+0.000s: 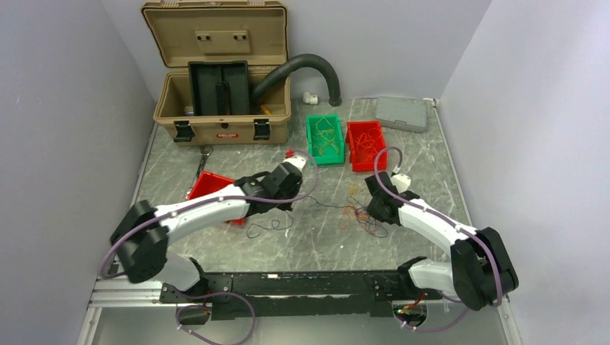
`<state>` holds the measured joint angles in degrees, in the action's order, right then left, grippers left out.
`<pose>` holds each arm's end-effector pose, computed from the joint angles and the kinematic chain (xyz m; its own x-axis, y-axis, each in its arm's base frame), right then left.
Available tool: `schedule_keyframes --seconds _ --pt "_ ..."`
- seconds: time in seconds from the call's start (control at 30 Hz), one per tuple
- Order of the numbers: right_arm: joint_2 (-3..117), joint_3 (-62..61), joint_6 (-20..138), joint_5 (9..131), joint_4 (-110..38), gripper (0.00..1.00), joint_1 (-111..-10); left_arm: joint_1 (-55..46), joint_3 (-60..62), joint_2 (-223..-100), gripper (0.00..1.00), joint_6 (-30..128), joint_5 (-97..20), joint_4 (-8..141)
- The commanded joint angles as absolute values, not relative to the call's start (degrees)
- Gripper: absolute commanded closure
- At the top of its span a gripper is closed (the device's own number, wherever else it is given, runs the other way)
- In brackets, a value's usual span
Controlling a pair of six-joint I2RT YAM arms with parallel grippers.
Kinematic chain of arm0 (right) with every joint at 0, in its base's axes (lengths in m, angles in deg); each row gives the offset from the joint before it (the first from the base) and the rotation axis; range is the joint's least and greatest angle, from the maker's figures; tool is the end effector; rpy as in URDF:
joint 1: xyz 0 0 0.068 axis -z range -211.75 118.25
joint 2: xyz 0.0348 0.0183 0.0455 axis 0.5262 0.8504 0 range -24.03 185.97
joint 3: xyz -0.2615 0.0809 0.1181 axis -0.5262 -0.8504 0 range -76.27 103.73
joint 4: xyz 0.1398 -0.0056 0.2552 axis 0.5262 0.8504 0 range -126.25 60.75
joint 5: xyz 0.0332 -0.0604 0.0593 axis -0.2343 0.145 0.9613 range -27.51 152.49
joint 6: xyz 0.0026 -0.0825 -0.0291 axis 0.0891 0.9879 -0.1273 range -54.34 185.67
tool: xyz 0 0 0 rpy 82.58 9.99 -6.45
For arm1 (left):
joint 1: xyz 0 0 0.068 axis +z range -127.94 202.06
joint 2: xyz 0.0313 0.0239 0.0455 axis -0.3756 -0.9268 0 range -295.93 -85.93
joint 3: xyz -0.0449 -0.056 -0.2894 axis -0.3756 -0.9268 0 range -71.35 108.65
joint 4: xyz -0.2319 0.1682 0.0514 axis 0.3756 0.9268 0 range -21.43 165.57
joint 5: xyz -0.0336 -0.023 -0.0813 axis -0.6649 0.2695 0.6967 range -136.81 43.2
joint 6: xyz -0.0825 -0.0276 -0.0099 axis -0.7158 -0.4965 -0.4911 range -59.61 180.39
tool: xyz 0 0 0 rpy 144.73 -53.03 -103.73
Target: Untangle the cables
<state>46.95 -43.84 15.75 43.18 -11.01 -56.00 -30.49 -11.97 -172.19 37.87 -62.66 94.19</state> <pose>0.2329 0.0768 0.1303 -0.7214 0.4669 -0.5114 0.4620 0.8746 0.1468 0.2389 -0.2770 0.2136 -0.6995 0.3073 -0.6452 0.4273 0.9035 -0.0329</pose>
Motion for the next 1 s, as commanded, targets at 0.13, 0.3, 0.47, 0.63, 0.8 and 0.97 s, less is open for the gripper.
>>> schedule_keyframes --seconds 0.13,0.3,0.47,0.63,0.8,0.97 --pt "35.6 -44.8 4.9 30.3 -1.9 1.00 -51.8 -17.9 -25.1 -148.7 1.00 27.6 -67.2 92.4" --pt "27.1 -46.2 0.0 24.4 1.7 1.00 -51.1 -12.5 -29.4 -135.9 1.00 24.7 -72.2 95.6" --pt "22.2 -47.4 3.4 24.7 -1.0 1.00 -50.9 -9.9 -29.7 -130.0 1.00 24.7 -72.6 97.5" --pt "23.2 -46.1 12.2 31.2 -5.4 0.95 -50.9 -9.9 -28.6 -130.9 1.00 28.2 -67.6 96.8" --pt "24.5 -45.7 23.1 43.0 -12.2 0.08 -50.9 -9.9 -26.8 -134.1 1.00 31.8 -60.2 96.3" --pt "24.1 -46.2 31.9 56.7 -19.1 0.00 -51.0 -10.0 -26.6 -133.6 1.00 34.9 -55.2 96.3"
